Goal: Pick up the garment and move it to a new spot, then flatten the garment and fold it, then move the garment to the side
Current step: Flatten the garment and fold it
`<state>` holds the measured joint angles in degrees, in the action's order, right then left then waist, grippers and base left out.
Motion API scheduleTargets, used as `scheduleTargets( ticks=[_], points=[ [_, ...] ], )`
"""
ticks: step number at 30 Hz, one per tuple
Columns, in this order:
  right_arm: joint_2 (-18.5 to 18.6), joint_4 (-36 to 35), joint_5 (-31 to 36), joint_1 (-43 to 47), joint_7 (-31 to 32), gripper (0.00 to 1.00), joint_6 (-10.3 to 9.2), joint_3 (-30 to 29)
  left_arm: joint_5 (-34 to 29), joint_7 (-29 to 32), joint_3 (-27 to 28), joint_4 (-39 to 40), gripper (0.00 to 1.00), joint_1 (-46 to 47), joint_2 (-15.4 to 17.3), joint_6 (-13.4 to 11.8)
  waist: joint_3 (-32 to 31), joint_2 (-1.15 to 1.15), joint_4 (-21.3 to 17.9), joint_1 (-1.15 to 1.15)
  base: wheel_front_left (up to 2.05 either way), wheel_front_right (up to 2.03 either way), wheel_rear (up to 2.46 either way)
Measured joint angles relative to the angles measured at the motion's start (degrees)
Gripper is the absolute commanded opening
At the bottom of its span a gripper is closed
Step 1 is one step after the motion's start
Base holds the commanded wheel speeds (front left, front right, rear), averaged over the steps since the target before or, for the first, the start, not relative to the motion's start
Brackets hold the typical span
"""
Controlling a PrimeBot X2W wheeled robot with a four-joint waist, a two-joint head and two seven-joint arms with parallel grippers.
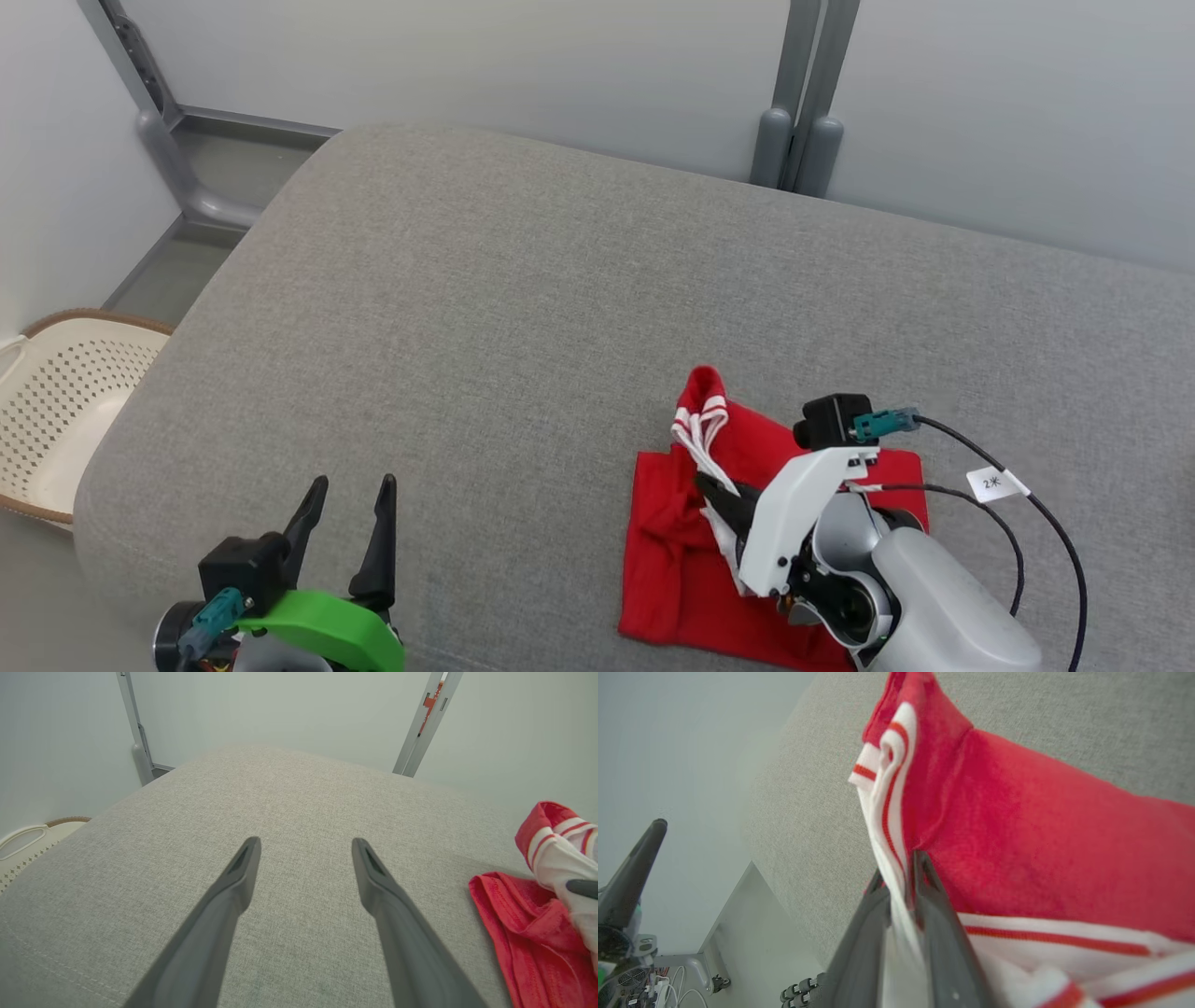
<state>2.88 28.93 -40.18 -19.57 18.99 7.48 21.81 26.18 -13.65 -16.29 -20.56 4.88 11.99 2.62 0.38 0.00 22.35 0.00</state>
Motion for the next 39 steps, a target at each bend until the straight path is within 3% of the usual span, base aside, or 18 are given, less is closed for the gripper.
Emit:
scheduleTargets(
  ticks=[1, 6, 11, 17, 23, 31, 32, 33, 34, 39],
  points=[
    [0.0, 0.7, -0.6, -0.5, -0.6, 1.00, 0.00, 0.8, 0.0, 0.0, 0.0, -0.1, 1.00, 0.1, 0.0, 0.0, 0.1, 0.00, -0.2, 0.00, 0.00, 0.00, 0.00],
    [-0.1, 0.8, -3.4, -2.1, -4.9, 1.00, 0.00, 3.2, 0.2, -0.3, 0.4, -0.2, 1.00, 0.4, 0.0, -0.1, 0.0, 0.00, -1.9, 0.00, 0.00, 0.00, 0.00],
    [0.2, -4.8, -6.5, -2.7, -9.5, 1.00, 0.00, 2.8, 1.1, -0.6, 1.6, 0.3, 1.00, 0.0, 0.2, -0.7, -0.4, 0.00, -5.1, 0.00, 0.00, 0.00, 0.00],
    [6.3, -13.1, -7.2, -2.5, -13.5, 1.00, 0.01, 0.0, 1.5, -1.1, 3.7, 2.0, 1.00, -1.4, 0.7, -1.8, -0.6, 0.00, -9.5, 0.00, 0.00, 0.00, 0.00],
    [12.7, -15.2, -2.0, 0.3, -18.4, 1.00, 0.00, -6.7, 1.5, -1.1, 5.3, 3.9, 1.00, -2.7, 1.1, -2.6, -0.9, 0.00, -14.1, 0.00, 0.00, 0.00, 0.00],
    [11.3, -11.3, 2.6, 4.3, -20.4, 1.00, 0.00, -9.3, 1.0, -1.2, 5.1, 5.5, 1.00, -3.1, 0.9, -2.6, -0.8, 0.00, -16.4, 0.00, 0.00, 0.00, 0.00],
    [11.1, -10.5, 3.8, 4.3, -20.6, 0.90, 0.01, -9.4, 1.0, -1.2, 5.1, 5.5, 1.00, -3.1, 0.9, -2.6, -0.8, 0.00, -16.3, 0.00, 0.00, 0.00, 0.00],
    [10.9, -9.8, 4.5, 4.3, -20.6, 0.40, 0.00, -9.5, 1.0, -1.2, 5.1, 5.4, 1.00, -3.1, 1.0, -2.6, -0.8, 0.00, -16.1, 0.00, 0.00, 0.00, 0.00],
    [10.7, -8.9, 5.3, 4.3, -20.7, 0.00, 0.00, -9.4, 1.0, -1.3, 5.1, 5.4, 1.00, -3.1, 0.9, -2.6, -0.8, 0.00, -15.8, 0.00, 0.00, 0.00, 0.00],
    [8.4, -4.1, 5.9, 4.2, -18.9, 0.00, 0.00, -6.6, 0.9, -1.3, 4.5, 5.3, 1.00, -3.1, 0.5, -2.3, -0.9, 0.00, -14.0, 0.00, 0.00, 0.00, 0.00]
  ],
)
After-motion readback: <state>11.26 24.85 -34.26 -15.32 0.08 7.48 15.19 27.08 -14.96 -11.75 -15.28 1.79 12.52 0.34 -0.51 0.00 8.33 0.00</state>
